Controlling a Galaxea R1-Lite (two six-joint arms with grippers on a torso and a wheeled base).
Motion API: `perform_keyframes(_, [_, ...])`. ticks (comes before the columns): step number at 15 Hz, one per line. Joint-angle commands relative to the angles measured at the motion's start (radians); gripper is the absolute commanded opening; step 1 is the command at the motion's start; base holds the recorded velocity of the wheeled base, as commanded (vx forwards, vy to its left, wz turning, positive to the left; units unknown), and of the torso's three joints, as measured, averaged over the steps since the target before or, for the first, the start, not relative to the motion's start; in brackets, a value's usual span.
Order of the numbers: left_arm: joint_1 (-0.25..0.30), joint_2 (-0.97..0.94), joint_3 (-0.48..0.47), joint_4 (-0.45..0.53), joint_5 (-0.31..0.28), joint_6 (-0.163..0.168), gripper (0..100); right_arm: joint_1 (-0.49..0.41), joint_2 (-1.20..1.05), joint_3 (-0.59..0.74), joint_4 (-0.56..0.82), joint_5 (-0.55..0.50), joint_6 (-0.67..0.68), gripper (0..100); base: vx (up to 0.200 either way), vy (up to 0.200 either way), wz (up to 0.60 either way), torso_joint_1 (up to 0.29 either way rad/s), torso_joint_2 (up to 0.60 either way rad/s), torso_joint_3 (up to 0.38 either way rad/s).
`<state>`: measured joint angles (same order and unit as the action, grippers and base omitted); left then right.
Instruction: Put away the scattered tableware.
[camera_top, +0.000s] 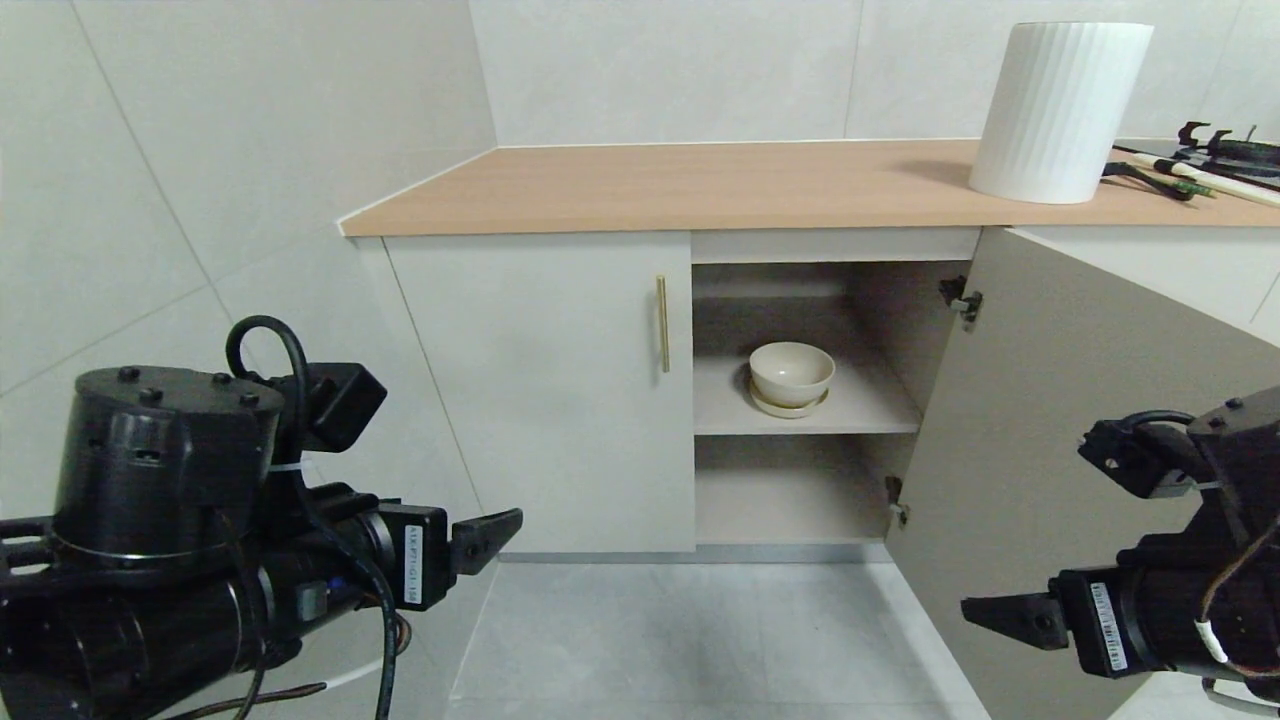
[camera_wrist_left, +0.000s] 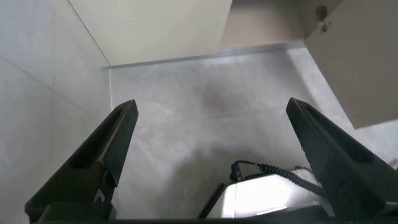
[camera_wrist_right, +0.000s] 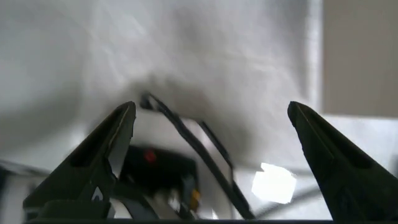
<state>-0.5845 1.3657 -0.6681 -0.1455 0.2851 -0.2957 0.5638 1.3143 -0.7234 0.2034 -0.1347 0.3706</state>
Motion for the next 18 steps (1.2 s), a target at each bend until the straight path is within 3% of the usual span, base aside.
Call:
perform_keyframes(1, [0.0,0.003,-0.001,0.0,0.0,0.0,100,0.001,-0.036,-0.014,0.06,0.0,-0.018,100,0.0,-0.2,0.0,-0.002,0.01,-0.002])
perform_keyframes(8, [0.002,0.004,0.001,0.0,0.0,-0.002,100,-0.009,-0.063,-0.116,0.387,-0.054,-0.039,100,0.0,-0.2,0.0,0.002,0.01,0.003])
perform_keyframes(12, [0.002,0.004,0.001,0.0,0.0,-0.002,100,-0.035,-0.063,-0.14,0.473,-0.125,-0.039,100,0.0,-0.1,0.0,0.0,0.0,-0.001])
perform_keyframes(16, [0.002,0.004,0.001,0.0,0.0,-0.002,100,-0.162,-0.049,-0.169,0.496,-0.223,-0.044,100,0.0,0.0,0.0,0.0,0.0,0.0])
perform_keyframes(18, [0.002,0.004,0.001,0.0,0.0,-0.002,100,-0.292,-0.029,-0.185,0.465,-0.229,-0.088,100,0.0,0.0,0.0,0.0,0.0,0.0])
